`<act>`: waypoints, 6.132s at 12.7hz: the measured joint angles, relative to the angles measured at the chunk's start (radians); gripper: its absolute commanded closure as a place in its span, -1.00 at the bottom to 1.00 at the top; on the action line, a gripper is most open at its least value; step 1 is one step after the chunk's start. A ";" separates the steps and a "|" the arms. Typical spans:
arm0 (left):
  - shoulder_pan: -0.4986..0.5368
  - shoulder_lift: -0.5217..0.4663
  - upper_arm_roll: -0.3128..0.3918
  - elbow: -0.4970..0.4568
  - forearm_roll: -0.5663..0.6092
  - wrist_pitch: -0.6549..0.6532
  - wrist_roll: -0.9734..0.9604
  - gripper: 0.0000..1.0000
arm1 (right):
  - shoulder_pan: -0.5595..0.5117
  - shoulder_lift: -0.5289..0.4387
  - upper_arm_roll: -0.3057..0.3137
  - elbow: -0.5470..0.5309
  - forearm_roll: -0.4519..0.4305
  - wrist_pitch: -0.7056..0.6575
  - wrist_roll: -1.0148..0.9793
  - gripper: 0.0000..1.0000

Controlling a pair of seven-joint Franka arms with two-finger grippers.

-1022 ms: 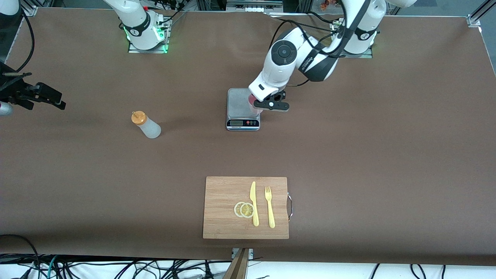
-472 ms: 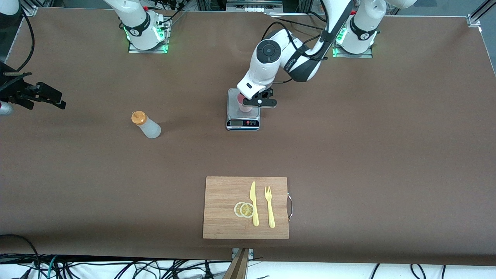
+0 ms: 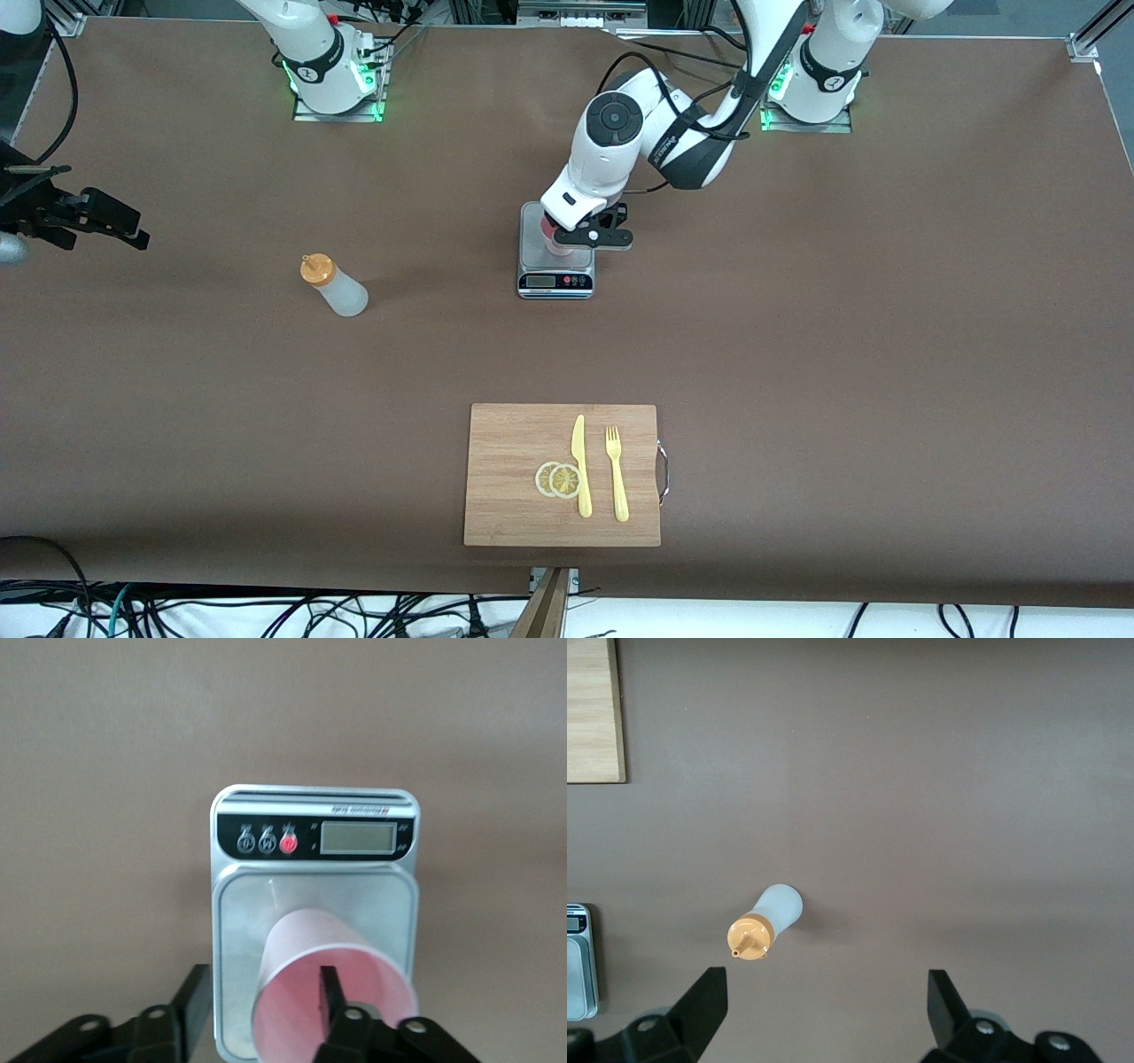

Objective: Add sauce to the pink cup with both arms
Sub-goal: 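Release the cup on the scale and withdraw the left gripper, then reach the right gripper to the white squeeze bottle, then grasp the squeeze bottle with the right gripper, then lift the bottle with the right gripper over the pink cup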

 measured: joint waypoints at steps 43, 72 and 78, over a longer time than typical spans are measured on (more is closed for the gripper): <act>0.803 -0.254 0.018 0.423 0.140 -0.868 0.720 -1.00 | -0.072 0.770 -0.210 -0.152 1.084 -0.358 -2.600 -0.99; 0.806 -0.238 0.019 0.429 0.141 -0.868 0.720 -1.00 | 0.449 0.378 -0.141 -0.104 0.723 0.005 -1.679 0.83; 0.806 -0.237 0.019 0.430 0.141 -0.868 0.720 -1.00 | 0.616 0.364 -0.141 -0.105 0.475 0.126 -1.478 0.83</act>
